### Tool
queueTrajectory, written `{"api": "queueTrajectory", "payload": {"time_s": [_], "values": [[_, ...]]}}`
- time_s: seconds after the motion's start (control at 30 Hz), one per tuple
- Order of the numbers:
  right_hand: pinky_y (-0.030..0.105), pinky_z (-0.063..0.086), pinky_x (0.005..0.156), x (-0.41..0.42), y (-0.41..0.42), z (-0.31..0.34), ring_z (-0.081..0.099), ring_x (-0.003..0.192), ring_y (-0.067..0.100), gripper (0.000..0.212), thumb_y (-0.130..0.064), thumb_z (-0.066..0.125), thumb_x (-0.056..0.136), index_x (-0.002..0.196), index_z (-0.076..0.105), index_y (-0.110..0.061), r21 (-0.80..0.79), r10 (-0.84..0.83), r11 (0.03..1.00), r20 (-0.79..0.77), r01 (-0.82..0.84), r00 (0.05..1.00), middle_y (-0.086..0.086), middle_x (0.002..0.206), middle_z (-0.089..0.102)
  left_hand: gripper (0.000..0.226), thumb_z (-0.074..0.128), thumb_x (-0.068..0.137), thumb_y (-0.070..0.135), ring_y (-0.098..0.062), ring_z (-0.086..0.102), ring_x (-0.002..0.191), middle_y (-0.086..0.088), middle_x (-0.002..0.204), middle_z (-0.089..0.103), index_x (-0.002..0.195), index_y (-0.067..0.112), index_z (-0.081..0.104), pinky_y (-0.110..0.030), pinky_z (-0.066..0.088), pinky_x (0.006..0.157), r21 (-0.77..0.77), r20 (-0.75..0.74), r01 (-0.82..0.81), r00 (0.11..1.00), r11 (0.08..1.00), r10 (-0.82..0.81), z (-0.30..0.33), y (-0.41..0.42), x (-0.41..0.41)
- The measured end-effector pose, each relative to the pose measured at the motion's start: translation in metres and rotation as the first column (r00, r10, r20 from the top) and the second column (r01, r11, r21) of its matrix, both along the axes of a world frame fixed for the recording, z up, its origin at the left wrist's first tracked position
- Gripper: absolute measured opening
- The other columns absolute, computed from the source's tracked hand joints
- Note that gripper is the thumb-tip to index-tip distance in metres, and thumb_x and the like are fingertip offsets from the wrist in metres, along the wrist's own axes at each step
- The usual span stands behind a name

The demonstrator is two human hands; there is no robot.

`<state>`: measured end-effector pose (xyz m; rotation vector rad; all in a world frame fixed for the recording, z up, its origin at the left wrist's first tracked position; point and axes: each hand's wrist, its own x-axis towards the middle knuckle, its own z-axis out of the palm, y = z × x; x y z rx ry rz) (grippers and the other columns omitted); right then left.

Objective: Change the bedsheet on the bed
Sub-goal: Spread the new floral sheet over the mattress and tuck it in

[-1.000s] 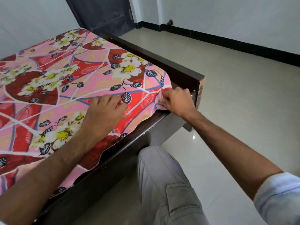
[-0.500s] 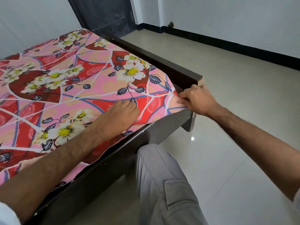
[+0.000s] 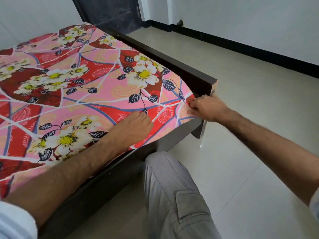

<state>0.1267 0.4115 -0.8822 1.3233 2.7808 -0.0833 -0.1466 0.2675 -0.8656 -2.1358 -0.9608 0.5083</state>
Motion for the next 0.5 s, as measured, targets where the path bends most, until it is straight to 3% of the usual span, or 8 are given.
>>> {"api": "queueTrajectory", "payload": {"time_s": [0.07,0.1,0.17,0.23,0.27,0.33,0.4,0.5], "values": [[0.043,0.040,0.092,-0.009,0.002,0.014,0.062,0.103,0.023,0.042,-0.060,0.046,0.096,0.112,0.062,-0.024,0.030,-0.053,0.998,0.193,0.048,0.980,-0.001,0.106,0.066,0.032,0.036,0.086,-0.006,-0.022,0.051,0.071,-0.003,0.074,0.053,0.080,0.017,0.057,-0.036,0.036,0.067,-0.023,-0.127,-0.026,0.992,0.999,0.023,0.005,0.003,0.005],[0.043,0.040,0.091,-0.011,0.002,0.023,0.063,0.103,0.025,0.044,-0.062,0.046,0.095,0.110,0.061,-0.024,0.062,-0.081,0.996,0.219,0.069,0.972,0.000,0.104,0.065,0.030,0.039,0.083,-0.005,-0.022,0.052,0.074,-0.003,0.076,0.054,0.081,0.017,0.059,-0.036,0.036,0.069,-0.042,-0.161,-0.022,0.987,0.999,0.015,0.008,0.002,0.007],[0.042,0.041,0.088,-0.014,0.000,0.038,0.062,0.104,0.029,0.038,-0.054,0.050,0.095,0.108,0.064,-0.021,0.203,-0.091,0.977,0.093,0.071,0.991,0.004,0.105,0.063,0.041,0.027,0.083,-0.003,-0.024,0.053,0.085,-0.005,0.090,0.055,0.094,0.016,0.062,-0.039,0.042,0.080,-0.079,-0.209,-0.018,0.978,0.997,0.001,0.007,-0.002,0.010],[0.043,0.044,0.085,-0.023,0.000,0.046,0.058,0.106,0.034,0.031,-0.041,0.054,0.096,0.112,0.062,-0.015,0.298,-0.052,0.950,-0.152,0.096,0.987,0.009,0.109,0.060,0.054,0.013,0.084,-0.001,-0.030,0.052,0.107,-0.011,0.114,0.053,0.115,0.009,0.056,-0.048,0.041,0.101,-0.106,-0.255,0.010,0.966,0.994,-0.037,-0.002,-0.001,0.007],[0.044,0.045,0.084,-0.030,0.003,0.047,0.057,0.107,0.037,0.032,-0.034,0.058,0.095,0.116,0.058,-0.012,0.247,-0.060,0.960,-0.277,0.132,0.959,0.012,0.113,0.059,0.051,0.017,0.089,0.001,-0.033,0.050,0.119,-0.014,0.126,0.051,0.126,0.005,0.053,-0.052,0.035,0.109,-0.103,-0.272,0.024,0.961,0.994,-0.052,-0.007,0.001,0.004],[0.041,0.047,0.085,-0.046,0.015,0.043,0.057,0.109,0.035,0.054,-0.027,0.072,0.086,0.127,0.043,-0.005,-0.126,-0.228,0.973,-0.422,0.192,0.877,0.015,0.119,0.058,0.048,0.037,0.101,0.013,-0.036,0.037,0.142,-0.019,0.151,0.039,0.147,0.001,0.040,-0.059,0.019,0.120,-0.083,-0.361,0.002,0.932,0.997,-0.032,-0.012,0.007,0.002],[0.035,0.047,0.083,-0.060,0.024,0.029,0.059,0.109,0.028,0.076,-0.022,0.083,0.077,0.130,0.032,-0.004,-0.454,-0.389,0.868,-0.364,0.203,0.846,0.012,0.120,0.058,0.060,0.038,0.105,0.022,-0.036,0.019,0.153,-0.019,0.165,0.019,0.158,0.000,0.018,-0.065,-0.001,0.120,-0.110,-0.447,-0.046,0.895,0.993,-0.008,-0.012,0.012,0.004],[0.034,0.049,0.083,-0.070,0.034,0.007,0.061,0.114,0.028,0.084,-0.012,0.087,0.070,0.130,0.028,-0.005,-0.496,-0.452,0.834,-0.366,0.240,0.814,0.013,0.126,0.060,0.064,0.034,0.105,0.021,-0.036,0.007,0.155,-0.018,0.168,0.007,0.158,-0.001,0.006,-0.069,-0.011,0.115,-0.122,-0.536,-0.115,0.843,0.986,0.033,-0.004,0.014,0.018]]}}
